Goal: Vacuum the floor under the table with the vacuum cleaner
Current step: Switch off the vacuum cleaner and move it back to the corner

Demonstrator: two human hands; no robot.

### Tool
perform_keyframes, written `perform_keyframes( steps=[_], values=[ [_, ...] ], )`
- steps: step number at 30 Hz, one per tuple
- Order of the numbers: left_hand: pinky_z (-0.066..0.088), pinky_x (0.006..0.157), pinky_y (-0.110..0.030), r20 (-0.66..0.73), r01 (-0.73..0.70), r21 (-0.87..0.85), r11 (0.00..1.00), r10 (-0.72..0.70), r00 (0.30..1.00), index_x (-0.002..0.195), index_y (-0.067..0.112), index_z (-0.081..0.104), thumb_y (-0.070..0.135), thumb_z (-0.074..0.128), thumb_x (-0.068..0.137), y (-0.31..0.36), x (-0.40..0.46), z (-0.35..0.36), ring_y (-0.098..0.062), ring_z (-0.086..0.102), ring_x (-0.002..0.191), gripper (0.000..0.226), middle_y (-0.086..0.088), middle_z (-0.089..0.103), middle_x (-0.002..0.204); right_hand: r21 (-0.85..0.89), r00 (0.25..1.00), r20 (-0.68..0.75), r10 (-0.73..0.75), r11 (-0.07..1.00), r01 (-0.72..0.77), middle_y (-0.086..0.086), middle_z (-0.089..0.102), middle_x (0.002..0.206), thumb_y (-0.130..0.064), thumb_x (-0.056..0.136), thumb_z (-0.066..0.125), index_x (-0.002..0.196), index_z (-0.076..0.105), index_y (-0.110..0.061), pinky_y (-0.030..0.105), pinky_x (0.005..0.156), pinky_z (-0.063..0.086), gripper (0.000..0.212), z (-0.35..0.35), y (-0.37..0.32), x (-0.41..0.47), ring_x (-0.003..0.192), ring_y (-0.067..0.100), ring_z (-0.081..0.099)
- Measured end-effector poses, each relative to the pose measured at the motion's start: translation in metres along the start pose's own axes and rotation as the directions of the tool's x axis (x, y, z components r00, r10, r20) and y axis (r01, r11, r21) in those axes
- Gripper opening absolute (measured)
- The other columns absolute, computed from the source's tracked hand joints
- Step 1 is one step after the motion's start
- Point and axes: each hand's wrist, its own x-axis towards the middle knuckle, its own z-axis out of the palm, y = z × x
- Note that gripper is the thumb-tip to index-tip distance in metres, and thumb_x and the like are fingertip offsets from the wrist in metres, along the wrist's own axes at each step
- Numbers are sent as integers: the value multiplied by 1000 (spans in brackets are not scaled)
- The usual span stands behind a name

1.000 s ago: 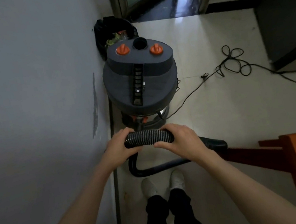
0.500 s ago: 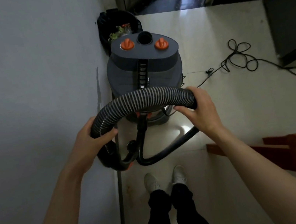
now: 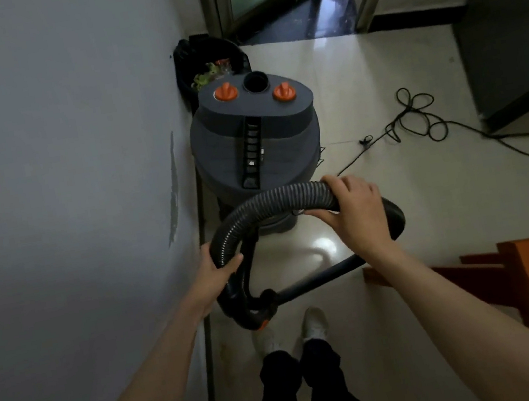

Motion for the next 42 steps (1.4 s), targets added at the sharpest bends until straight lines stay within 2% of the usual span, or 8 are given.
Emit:
perform_keyframes(
  steps=[4,8,14,21,27,32,37,42],
  values=[
    [39,93,-27,-86,-193,277,941,224,971,135,12,37,18,69,83,-9,33,6,-17,46,116,61,-9,45,129,-76,993,22,-113,991,114,9,63,90,-52,75,66,110,62,-12,43,81,47,54,42,-14,-2,86,29,60],
    [36,102,-34,16,-386,568,727,459,888,131,18,46,18,70,81,-8,61,4,-23,44,121,56,-9,45,129,-85,988,99,-120,988,128,8,64,86,-52,69,76,103,63,-10,41,75,49,55,84,-38,0,81,28,62],
    [33,94,-28,23,-339,631,698,420,907,133,14,45,19,66,85,-19,103,-24,-24,45,118,53,-11,46,128,198,962,260,-84,980,32,3,58,117,-47,87,62,127,50,-14,35,99,36,54,119,-29,23,110,19,51],
    [42,97,-44,18,-272,723,636,376,926,134,14,43,22,64,87,-37,143,-51,-30,48,116,52,-15,48,127,215,892,450,31,966,-142,2,54,126,-48,92,52,134,44,-20,33,98,44,51,160,0,11,114,16,51],
    [42,95,-44,-15,-316,736,599,481,877,131,12,48,19,60,90,-21,164,-46,-31,49,114,43,-15,51,126,324,882,394,258,859,-396,4,53,126,-48,91,54,131,43,-16,44,99,46,53,182,-12,10,116,18,51],
    [46,91,-47,125,-424,829,366,617,777,125,7,57,10,68,82,-26,164,-25,-36,54,107,44,-18,56,117,396,888,358,289,814,-425,2,56,121,-47,85,64,124,47,-16,43,96,47,53,188,-17,22,111,18,52],
    [47,87,-39,162,-507,828,239,763,625,110,9,67,22,67,80,-29,161,-6,-30,55,100,33,-13,62,106,471,899,267,349,766,-437,1,44,119,-38,80,73,120,53,-13,36,102,42,52,194,-25,28,114,17,46],
    [51,81,-42,66,-399,871,286,737,672,103,12,71,33,53,83,-30,155,3,-28,60,95,34,-7,66,102,455,934,173,312,815,-357,4,52,110,-30,82,73,117,64,-12,38,95,45,41,191,-20,22,107,18,48]
  ],
)
